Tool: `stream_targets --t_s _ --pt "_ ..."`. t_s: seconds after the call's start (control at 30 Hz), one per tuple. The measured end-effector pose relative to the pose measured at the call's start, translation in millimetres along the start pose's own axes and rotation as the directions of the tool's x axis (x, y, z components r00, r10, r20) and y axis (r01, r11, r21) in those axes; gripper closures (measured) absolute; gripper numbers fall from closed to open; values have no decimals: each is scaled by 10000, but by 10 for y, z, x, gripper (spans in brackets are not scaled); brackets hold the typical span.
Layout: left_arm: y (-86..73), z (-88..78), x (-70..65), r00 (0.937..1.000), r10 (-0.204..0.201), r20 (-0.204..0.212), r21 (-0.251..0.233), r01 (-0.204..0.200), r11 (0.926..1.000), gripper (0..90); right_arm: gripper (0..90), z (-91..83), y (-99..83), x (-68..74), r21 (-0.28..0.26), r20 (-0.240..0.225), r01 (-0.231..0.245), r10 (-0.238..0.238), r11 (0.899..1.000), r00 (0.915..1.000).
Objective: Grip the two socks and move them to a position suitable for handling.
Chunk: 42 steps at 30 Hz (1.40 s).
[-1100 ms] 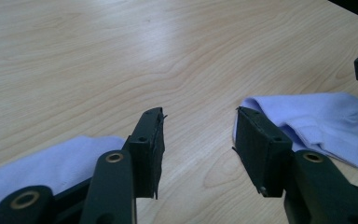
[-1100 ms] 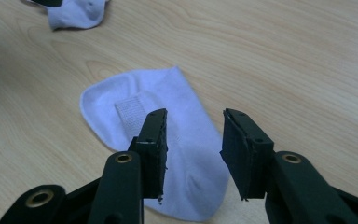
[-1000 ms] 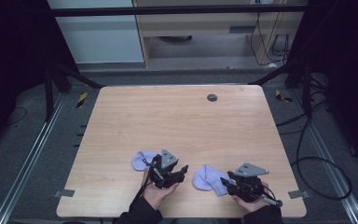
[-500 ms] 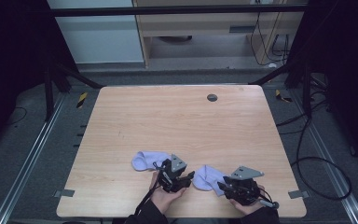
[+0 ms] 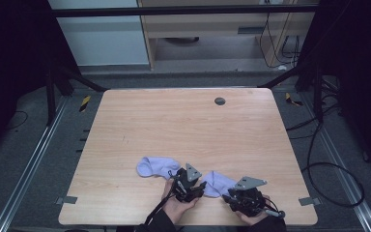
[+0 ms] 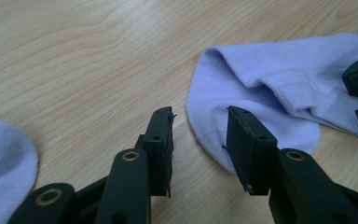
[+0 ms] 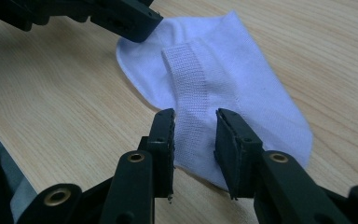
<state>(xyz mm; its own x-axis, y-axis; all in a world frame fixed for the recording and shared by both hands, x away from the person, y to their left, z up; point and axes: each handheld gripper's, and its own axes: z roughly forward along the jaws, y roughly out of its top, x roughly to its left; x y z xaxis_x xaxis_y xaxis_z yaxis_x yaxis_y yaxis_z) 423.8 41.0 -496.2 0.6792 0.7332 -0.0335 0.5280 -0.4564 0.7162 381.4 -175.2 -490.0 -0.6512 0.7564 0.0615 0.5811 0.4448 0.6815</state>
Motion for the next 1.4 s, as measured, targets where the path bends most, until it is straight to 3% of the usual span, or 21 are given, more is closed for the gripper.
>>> stream_targets --t_s 0.23,0.5,0.63,0.83,1.0,1.13,1.4 --pt "-10 27 -23 9998 -2 -186 27 3 10000 619 710 35 -17 -18 114 -94 -151 152 9998 9998" --pt "-10 32 -42 9995 4 -316 -2 -4 10000 731 862 40 -3 -46 287 -485 -484 497 9984 9976" --pt "-5 36 -39 9998 -6 -212 23 7 10000 806 879 28 6 -55 289 -576 -605 621 9977 9964" --pt "-6 39 -26 10000 5 21 -43 -5 10000 872 879 -85 40 -80 -569 -506 -855 827 9947 9953" --pt "-6 42 -7 9999 23 149 -61 -22 10000 879 878 -176 92 -128 -1567 -21 -1114 1125 9813 9937" --pt "-5 42 -2 9998 82 180 -51 -81 10000 880 879 -204 162 -201 -2128 512 -1394 1535 9671 9868" --pt "1 46 -10 9997 186 143 -31 -185 9998 881 877 -136 229 -386 -2259 1469 -1683 2043 9595 9678"
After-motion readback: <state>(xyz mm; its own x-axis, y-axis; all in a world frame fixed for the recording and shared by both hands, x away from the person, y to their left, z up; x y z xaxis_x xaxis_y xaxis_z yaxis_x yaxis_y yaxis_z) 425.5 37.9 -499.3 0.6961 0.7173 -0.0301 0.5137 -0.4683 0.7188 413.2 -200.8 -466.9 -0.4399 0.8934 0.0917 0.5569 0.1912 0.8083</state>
